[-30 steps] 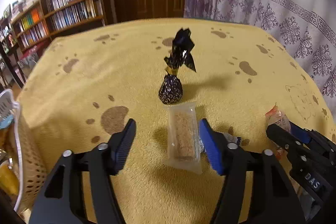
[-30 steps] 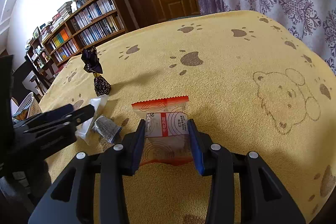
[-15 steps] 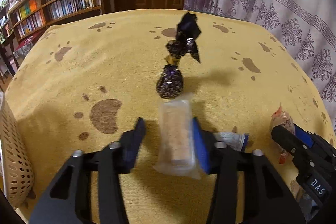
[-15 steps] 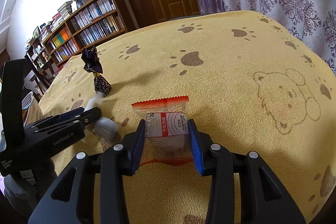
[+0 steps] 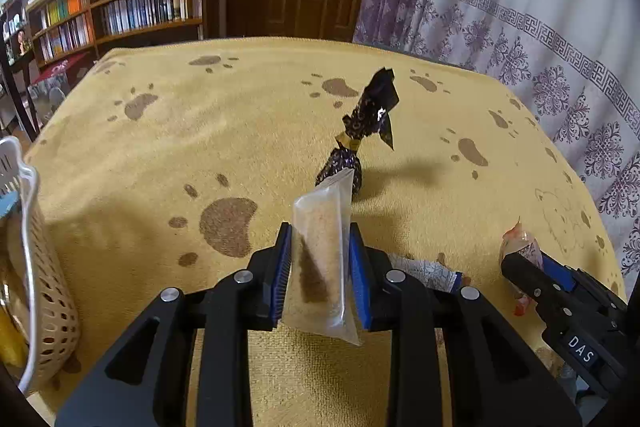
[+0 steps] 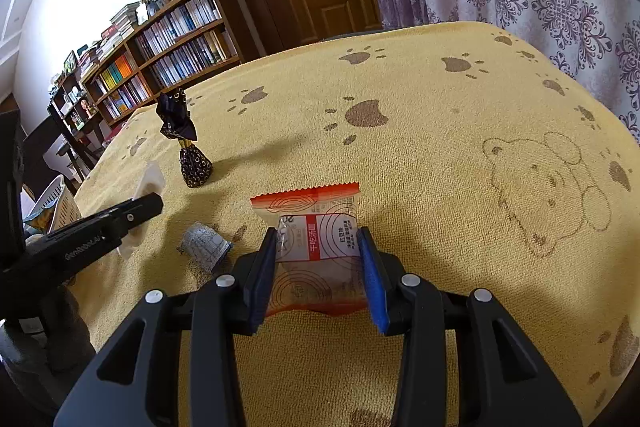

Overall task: Organize snacks
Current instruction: 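Carry the cracker-stick packet over the basket and open the left tool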

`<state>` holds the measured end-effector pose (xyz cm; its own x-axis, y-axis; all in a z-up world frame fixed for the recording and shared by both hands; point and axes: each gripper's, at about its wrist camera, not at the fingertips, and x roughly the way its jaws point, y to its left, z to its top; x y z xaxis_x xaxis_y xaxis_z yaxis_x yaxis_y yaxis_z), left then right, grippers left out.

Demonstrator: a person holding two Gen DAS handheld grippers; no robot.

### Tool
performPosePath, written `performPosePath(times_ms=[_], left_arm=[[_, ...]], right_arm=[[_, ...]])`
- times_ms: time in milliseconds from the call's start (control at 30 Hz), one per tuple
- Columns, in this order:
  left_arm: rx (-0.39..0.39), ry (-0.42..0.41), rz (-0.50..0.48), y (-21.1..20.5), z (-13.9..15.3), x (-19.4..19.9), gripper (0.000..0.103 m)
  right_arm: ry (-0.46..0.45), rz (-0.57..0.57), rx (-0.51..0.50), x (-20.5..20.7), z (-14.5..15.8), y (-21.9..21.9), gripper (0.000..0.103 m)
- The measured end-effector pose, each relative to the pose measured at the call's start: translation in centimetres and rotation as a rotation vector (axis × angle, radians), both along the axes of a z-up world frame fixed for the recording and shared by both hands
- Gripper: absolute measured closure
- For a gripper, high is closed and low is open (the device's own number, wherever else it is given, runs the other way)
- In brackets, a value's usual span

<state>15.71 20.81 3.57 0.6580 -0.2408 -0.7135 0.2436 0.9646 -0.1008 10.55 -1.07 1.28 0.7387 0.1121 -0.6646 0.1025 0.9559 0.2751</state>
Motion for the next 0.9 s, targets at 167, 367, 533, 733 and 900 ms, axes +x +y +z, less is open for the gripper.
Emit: performPosePath(times_ms=[167,367,533,733,900], left_arm=[[0.030,-0.025,0.011,0.0,0.8,-0.5,0.075],[0.062,-0.073,0.034,0.2,2.1,-1.7,0.075],[0.082,-0.119,0.067,1.2,3.4,-3.0,0.075],[0.077,-0.148,0.127,3.8,5.0,-4.0,0.075],[0.085,-0.183,0.203,6.7,6.4,-4.5,0.075]], right_arm=[[0.000,0.000,0.000,0.0,0.0,0.0,0.063],[-0.001,-0.001,0.000,0.0,0.0,0.1,0.063],[-0.001,-0.001,0.000,0.0,0.0,0.0,0.063],[-0.004,0.001,0.000,0.0,0.1,0.1,0.063],[-0.005,0.001,-0.001,0.0,0.2,0.1,0.063]])
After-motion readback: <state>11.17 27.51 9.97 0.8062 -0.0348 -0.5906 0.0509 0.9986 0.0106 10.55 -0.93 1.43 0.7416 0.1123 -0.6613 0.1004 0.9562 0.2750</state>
